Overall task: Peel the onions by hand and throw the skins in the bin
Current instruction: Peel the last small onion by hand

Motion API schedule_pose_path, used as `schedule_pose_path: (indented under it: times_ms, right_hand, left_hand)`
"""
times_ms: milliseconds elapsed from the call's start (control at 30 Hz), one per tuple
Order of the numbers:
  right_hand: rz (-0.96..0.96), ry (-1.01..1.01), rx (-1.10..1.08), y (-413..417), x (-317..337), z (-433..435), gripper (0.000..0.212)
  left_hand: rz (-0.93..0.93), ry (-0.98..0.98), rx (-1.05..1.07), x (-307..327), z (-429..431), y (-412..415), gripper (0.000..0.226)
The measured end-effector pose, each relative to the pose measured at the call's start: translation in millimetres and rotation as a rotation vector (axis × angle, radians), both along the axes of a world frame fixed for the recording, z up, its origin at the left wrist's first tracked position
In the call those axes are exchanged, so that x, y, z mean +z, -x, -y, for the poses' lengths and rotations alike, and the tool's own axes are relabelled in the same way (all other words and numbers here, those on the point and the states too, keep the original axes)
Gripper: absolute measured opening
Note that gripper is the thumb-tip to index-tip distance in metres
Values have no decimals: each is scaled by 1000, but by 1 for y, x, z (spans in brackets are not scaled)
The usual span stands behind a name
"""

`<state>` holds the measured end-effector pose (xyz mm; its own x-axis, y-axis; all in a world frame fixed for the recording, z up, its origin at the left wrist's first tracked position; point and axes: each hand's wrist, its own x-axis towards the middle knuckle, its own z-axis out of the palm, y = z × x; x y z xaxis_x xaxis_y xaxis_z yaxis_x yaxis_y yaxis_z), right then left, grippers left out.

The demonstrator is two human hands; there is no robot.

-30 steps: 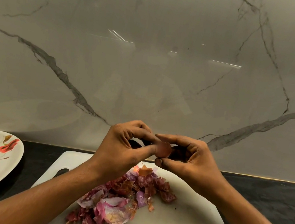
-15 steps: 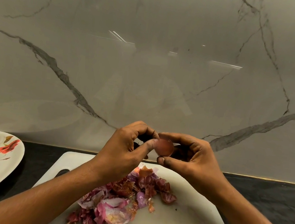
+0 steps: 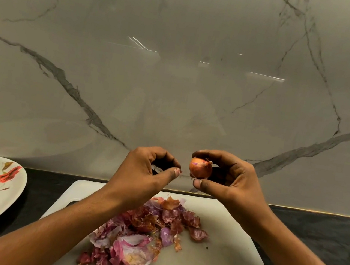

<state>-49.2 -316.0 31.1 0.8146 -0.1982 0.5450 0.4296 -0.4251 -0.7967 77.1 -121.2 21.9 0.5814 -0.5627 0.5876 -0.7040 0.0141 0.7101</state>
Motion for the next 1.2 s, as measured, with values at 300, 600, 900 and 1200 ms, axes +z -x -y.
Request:
schedule_pose_path:
  times_ms: [300, 600, 900, 1200]
  right_hand:
    - [-131, 1, 57, 1, 0, -2, 45]
    - [-177, -26, 53, 0, 1, -2, 47]
    - [-133, 22, 72, -1, -3, 0, 53]
    - [-133, 38, 79, -2, -7, 0, 54]
  left_hand:
    - [-32, -1, -29, 1, -1, 4, 20]
    - [-32, 76, -64, 4, -3, 6, 10]
    - [-147, 90, -98, 7, -3, 8, 11]
    - [-153, 70, -83, 7, -3, 6, 2]
